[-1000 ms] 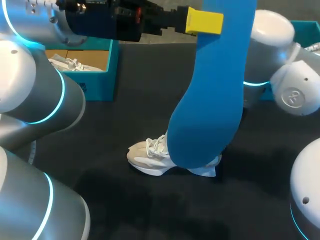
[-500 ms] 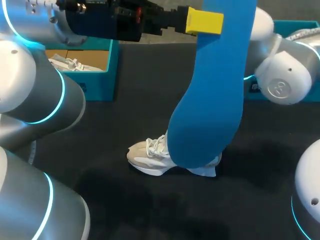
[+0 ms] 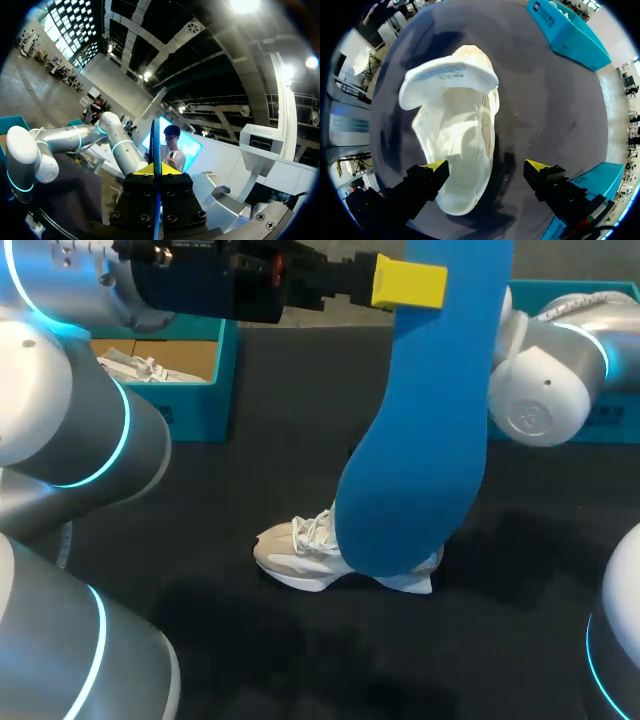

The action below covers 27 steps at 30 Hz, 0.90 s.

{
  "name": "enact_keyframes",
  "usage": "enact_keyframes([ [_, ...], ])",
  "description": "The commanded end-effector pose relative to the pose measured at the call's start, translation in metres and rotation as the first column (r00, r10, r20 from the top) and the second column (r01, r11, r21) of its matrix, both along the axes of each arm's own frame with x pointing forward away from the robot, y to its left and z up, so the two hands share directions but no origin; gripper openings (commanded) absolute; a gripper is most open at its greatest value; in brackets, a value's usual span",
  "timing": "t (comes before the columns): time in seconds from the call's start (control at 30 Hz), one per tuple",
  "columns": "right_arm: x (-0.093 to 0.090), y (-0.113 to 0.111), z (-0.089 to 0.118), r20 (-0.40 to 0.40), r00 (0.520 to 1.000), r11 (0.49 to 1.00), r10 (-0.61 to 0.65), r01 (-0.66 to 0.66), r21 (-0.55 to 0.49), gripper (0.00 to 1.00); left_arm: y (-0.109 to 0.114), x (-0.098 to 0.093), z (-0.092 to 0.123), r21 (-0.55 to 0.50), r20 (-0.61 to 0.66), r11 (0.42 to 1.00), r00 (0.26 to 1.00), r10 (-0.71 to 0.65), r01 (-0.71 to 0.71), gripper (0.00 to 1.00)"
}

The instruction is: Take the shoe out of the shoebox, open the shoe tongue, remove and reinsert the insole, then place the shoe into the shoebox

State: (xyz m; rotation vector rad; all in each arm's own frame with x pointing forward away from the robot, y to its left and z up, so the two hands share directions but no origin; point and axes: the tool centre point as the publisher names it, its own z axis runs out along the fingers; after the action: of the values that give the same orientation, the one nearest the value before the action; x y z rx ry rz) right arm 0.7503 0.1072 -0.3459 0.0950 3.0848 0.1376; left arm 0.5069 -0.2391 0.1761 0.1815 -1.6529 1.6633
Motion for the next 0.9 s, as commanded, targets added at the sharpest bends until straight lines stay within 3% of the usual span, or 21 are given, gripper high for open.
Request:
enact_keyframes([
  [0.03,0.005,0.004,-0.014,0.000,1.000,1.000,0.003,-0.003,0.003,1.00,-0.003,-0.008,-0.001,-0.011,-0.008,1.000,1.000,0.014,-0.014,0.00],
  [0.5,0.011,0.004,-0.048,-0.004,1.000,0.999,-0.024,0.024,0.027,1.00,-0.003,-0.008,-0.001,-0.011,-0.008,1.000,1.000,0.014,-0.014,0.00],
  [0.83,0.014,0.007,-0.059,-0.022,1.000,0.999,-0.022,0.023,0.036,1.00,-0.003,-0.008,-0.001,-0.011,-0.008,1.000,1.000,0.014,-0.014,0.00],
  [0.87,0.014,0.006,-0.061,-0.026,0.999,0.999,-0.025,0.026,0.037,0.92,-0.003,-0.008,-0.001,-0.011,-0.008,1.000,1.000,0.014,-0.014,0.00],
  [0.9,0.014,0.006,-0.061,-0.028,0.999,0.999,-0.026,0.028,0.040,0.61,-0.003,-0.008,-0.001,-0.011,-0.008,1.000,1.000,0.014,-0.014,0.00],
])
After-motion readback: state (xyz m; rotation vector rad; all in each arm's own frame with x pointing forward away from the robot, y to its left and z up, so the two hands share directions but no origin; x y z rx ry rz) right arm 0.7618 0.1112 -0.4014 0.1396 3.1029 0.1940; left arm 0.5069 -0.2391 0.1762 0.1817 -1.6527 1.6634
